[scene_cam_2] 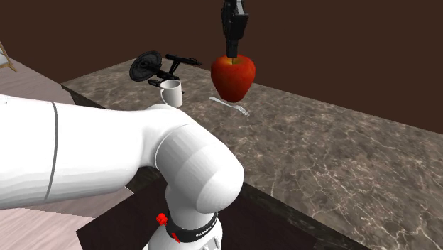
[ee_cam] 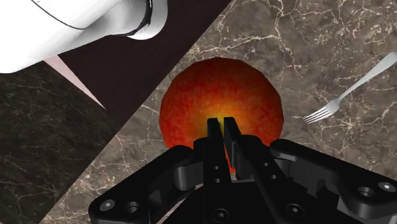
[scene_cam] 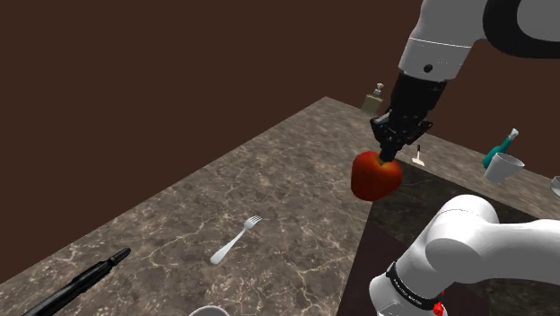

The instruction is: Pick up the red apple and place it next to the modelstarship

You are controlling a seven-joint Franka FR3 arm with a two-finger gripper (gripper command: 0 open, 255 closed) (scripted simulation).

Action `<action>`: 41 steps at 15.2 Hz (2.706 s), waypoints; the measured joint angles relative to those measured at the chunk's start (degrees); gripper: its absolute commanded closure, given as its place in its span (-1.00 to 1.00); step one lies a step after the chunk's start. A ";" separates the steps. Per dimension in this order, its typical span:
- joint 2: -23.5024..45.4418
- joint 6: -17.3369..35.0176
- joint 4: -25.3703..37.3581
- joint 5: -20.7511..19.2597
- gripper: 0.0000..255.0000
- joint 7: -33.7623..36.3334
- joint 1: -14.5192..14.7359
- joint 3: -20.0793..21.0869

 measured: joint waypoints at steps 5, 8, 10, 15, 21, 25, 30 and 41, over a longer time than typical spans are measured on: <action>0.89 -0.18 2.15 6.69 1.00 6.96 1.08 7.44; 1.98 -0.49 4.47 9.98 1.00 10.77 1.33 11.37; 3.37 -0.13 6.30 12.26 1.00 13.53 1.18 14.43; 6.48 0.04 11.83 17.36 1.00 20.67 0.61 21.85; 13.02 1.82 20.89 21.55 1.00 29.24 -2.94 32.38; 16.45 2.86 26.57 23.42 1.00 34.86 -5.88 39.63; 21.74 3.98 35.90 24.11 1.00 41.95 -13.11 51.45; 20.93 -0.24 64.33 30.07 1.00 52.59 -45.85 83.70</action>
